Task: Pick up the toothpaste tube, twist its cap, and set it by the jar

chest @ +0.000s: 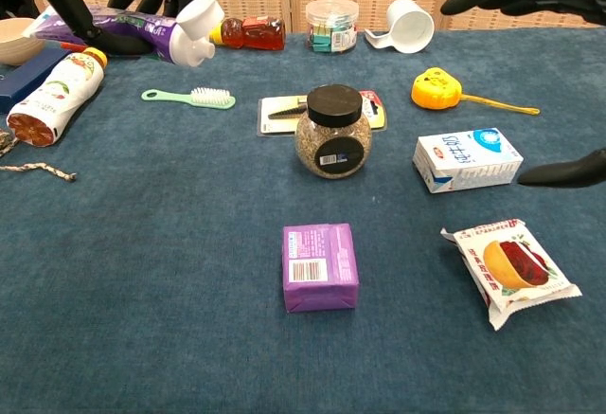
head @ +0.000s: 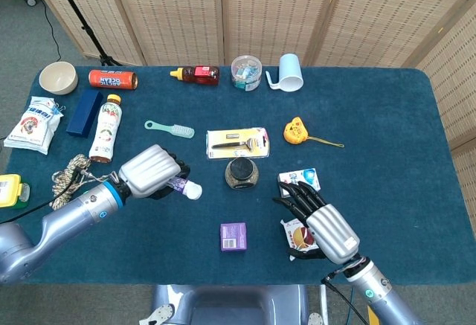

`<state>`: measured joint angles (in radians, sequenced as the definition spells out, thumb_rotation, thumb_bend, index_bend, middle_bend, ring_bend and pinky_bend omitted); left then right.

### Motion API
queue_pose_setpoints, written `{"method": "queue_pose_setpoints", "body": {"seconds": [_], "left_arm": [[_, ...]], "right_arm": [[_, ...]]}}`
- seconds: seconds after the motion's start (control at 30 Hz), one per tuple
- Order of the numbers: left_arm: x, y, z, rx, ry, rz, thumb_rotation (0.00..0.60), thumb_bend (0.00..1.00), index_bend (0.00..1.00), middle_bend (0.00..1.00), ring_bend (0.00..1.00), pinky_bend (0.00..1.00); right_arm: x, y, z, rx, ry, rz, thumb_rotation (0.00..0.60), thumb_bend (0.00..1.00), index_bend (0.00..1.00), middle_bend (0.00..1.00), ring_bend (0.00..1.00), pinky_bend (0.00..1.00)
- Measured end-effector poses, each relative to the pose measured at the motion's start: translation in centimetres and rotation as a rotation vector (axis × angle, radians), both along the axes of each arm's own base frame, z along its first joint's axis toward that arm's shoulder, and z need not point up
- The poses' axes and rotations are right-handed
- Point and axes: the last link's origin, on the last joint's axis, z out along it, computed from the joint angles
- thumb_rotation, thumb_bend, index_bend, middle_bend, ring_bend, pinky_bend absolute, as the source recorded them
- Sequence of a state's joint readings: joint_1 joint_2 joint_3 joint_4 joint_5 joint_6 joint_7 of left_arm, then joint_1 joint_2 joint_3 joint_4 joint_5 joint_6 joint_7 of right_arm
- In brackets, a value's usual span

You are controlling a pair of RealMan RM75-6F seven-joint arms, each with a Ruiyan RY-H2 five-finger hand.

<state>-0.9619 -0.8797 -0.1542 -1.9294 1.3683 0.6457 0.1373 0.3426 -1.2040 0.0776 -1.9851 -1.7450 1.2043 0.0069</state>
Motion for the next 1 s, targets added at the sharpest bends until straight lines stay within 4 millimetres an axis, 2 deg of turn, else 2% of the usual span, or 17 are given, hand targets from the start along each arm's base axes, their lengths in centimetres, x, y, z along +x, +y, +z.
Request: {"method": "queue_pose_setpoints", "body": {"seconds": [0.47, 1.0], "left_arm": [[3.0, 0.8, -1.7, -0.033, 0.020, -0.027, 0.600, 0.52, 0.62, 0.54, 0.49, 0.57], [6.5, 1.8, -4.0, -0.066, 0.024, -0.039, 0.600, 0.52, 0.62, 0.54, 0.49, 0.57]], "right_arm": [[2.1, -0.7, -1.2, -0.006, -0.043, 0.049, 0.600, 0.12, 0.12, 0.00, 0.00, 0.00], [3.9, -1.6, -2.3, 0.011, -0.017, 0.084, 0.600, 0.12, 0.13, 0.00, 0.00, 0.00]]}}
